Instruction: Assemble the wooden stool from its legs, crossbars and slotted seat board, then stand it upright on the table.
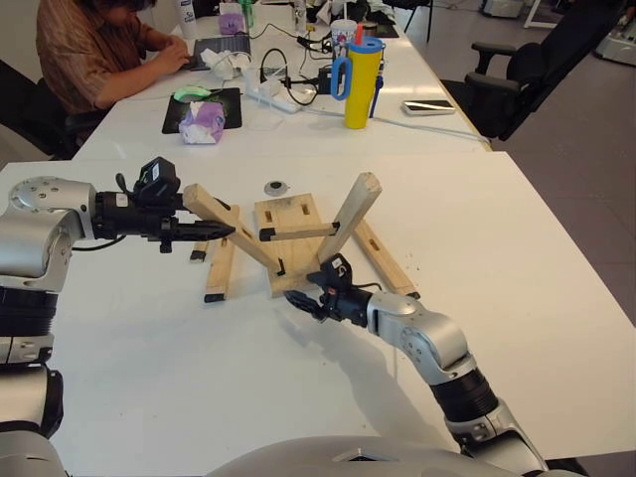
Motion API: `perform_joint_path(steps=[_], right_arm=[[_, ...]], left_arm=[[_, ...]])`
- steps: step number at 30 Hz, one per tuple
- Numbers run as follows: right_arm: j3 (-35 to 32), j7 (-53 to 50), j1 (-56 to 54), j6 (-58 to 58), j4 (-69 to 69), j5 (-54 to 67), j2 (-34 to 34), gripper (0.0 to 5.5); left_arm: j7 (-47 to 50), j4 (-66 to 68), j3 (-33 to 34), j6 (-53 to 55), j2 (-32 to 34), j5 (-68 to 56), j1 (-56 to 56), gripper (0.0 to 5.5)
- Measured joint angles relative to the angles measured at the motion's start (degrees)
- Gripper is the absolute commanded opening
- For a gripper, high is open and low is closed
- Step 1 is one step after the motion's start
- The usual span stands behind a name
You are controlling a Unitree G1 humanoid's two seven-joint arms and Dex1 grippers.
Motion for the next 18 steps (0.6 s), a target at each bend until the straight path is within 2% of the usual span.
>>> perform_joint_path(steps=[11,18], right_arm=[[0.37,0.58,-0.36,0.02,0.95,-0.02,1.01,3.70],[0.38,0.92,-1.00,0.02,2.32,-0.10,1.71,3.70]], left_arm=[[-1.22,1.47,-2.61,-0.95,-1.82,2.03,-3.22,2.07],[2.11,-2.11,-3.13,-0.66,-4.70,2.10,-1.65,2.07]])
